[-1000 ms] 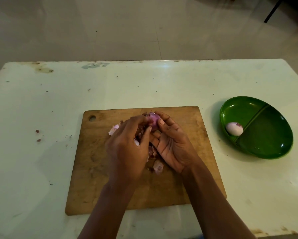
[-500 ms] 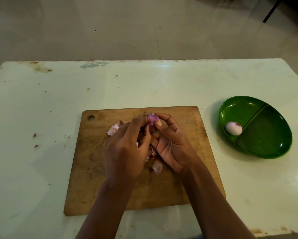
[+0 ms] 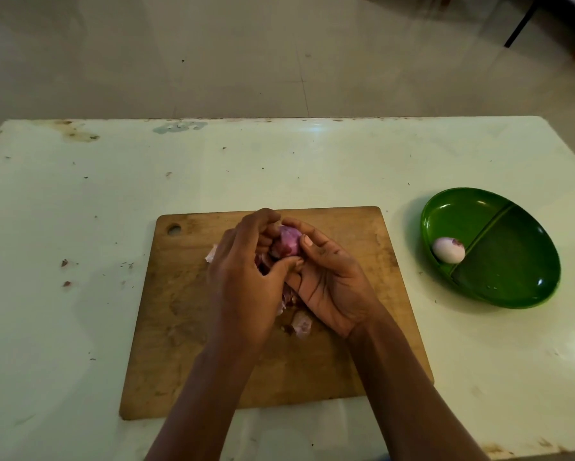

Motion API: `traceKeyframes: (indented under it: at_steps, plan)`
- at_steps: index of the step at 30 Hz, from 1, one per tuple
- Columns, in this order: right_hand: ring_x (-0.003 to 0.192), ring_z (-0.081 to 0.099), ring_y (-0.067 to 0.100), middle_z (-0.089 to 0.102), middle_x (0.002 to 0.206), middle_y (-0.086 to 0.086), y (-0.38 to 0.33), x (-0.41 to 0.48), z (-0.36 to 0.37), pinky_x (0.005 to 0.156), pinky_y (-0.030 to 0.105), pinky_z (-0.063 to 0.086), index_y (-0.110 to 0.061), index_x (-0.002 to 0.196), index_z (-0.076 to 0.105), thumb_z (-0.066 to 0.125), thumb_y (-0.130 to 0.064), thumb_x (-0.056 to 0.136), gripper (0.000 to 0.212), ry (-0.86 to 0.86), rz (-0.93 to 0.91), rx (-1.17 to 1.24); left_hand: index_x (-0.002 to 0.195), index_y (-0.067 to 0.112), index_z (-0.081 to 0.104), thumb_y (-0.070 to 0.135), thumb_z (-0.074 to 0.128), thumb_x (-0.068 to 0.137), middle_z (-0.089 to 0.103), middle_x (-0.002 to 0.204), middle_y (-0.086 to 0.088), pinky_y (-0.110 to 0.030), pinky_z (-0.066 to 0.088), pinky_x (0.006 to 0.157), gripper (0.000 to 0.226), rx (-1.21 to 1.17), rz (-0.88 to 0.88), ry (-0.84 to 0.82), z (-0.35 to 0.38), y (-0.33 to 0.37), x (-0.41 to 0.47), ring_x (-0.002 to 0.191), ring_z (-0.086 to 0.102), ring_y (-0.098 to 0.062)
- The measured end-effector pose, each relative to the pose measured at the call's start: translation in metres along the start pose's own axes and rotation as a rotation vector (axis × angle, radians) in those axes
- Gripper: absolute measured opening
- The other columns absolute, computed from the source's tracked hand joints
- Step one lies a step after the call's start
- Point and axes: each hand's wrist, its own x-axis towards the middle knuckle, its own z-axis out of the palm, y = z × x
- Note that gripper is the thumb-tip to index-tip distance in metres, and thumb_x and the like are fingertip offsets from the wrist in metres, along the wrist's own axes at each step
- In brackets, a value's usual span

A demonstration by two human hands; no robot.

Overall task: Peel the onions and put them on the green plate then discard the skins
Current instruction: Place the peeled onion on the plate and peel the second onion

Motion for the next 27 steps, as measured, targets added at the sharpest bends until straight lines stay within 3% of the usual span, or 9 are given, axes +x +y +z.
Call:
traceKeyframes:
  at_steps: [2, 5, 11, 15, 19, 23, 27]
  plan:
    - [0.103, 0.066, 0.031, 0.063, 0.117, 0.025, 0.0, -0.001, 0.001, 0.089, 0.036, 0.055, 0.001, 0.116, 0.063, 0.068, -0.008, 0.075, 0.042, 0.029, 0.007, -0.001, 0.11, 0.012, 0.06, 0.008, 0.084, 0.064, 0.065, 0.092, -0.002, -0.012, 0.051, 0.068, 0.052, 0.018, 0.027, -0.015, 0.001, -0.001, 0.0, 0.08, 0.062, -0.012]
    - [0.098, 0.067, 0.029, 0.063, 0.116, 0.025, -0.001, -0.002, 0.001, 0.083, 0.034, 0.058, -0.001, 0.111, 0.067, 0.059, -0.005, 0.081, 0.031, 0.039, 0.005, 0.007, 0.103, 0.019, 0.051, 0.007, 0.083, 0.067, 0.061, 0.078, 0.002, -0.013, 0.047, 0.055, 0.05, 0.08, 0.104, -0.024, 0.003, -0.004, -0.002, 0.067, 0.057, -0.01]
    - [0.098, 0.067, 0.031, 0.06, 0.12, 0.026, -0.003, -0.002, 0.003, 0.087, 0.037, 0.055, -0.001, 0.114, 0.062, 0.065, -0.006, 0.072, 0.043, 0.056, -0.006, 0.0, 0.107, 0.021, 0.054, 0.017, 0.082, 0.067, 0.062, 0.079, 0.008, -0.017, 0.052, 0.064, 0.049, -0.126, -0.051, 0.085, 0.001, -0.003, -0.004, 0.072, 0.062, -0.007]
    - [0.098, 0.066, 0.027, 0.061, 0.115, 0.022, -0.001, -0.001, 0.003, 0.08, 0.032, 0.058, -0.002, 0.116, 0.057, 0.064, -0.003, 0.075, 0.042, 0.064, -0.045, 0.008, 0.103, 0.019, 0.057, 0.022, 0.08, 0.068, 0.064, 0.086, 0.012, -0.016, 0.054, 0.067, 0.041, -0.242, -0.169, 0.131, 0.001, 0.0, -0.003, 0.079, 0.064, -0.003]
    - [0.103, 0.066, 0.027, 0.062, 0.117, 0.021, 0.001, 0.001, 0.0, 0.081, 0.032, 0.057, -0.005, 0.112, 0.065, 0.082, -0.007, 0.068, 0.047, 0.04, -0.083, -0.02, 0.098, 0.019, 0.059, 0.011, 0.076, 0.075, 0.064, 0.087, 0.017, -0.011, 0.052, 0.067, 0.03, -0.293, -0.191, 0.166, 0.008, 0.003, -0.008, 0.081, 0.065, 0.003]
    - [0.103, 0.067, 0.025, 0.068, 0.112, 0.014, 0.001, -0.001, 0.004, 0.08, 0.032, 0.057, -0.013, 0.102, 0.073, 0.076, -0.01, 0.065, 0.038, 0.086, -0.084, -0.122, 0.101, 0.015, 0.059, 0.005, 0.072, 0.08, 0.064, 0.092, 0.011, -0.012, 0.052, 0.071, 0.026, -0.297, -0.187, 0.317, 0.02, 0.004, -0.014, 0.084, 0.066, -0.002]
    - [0.103, 0.067, 0.026, 0.068, 0.111, 0.014, 0.0, -0.001, 0.006, 0.084, 0.033, 0.057, -0.011, 0.107, 0.069, 0.073, -0.007, 0.067, 0.041, 0.07, -0.084, -0.137, 0.104, 0.017, 0.055, 0.002, 0.067, 0.084, 0.062, 0.094, 0.006, -0.013, 0.052, 0.075, 0.028, -0.235, -0.073, 0.342, 0.024, 0.003, -0.018, 0.088, 0.063, -0.004]
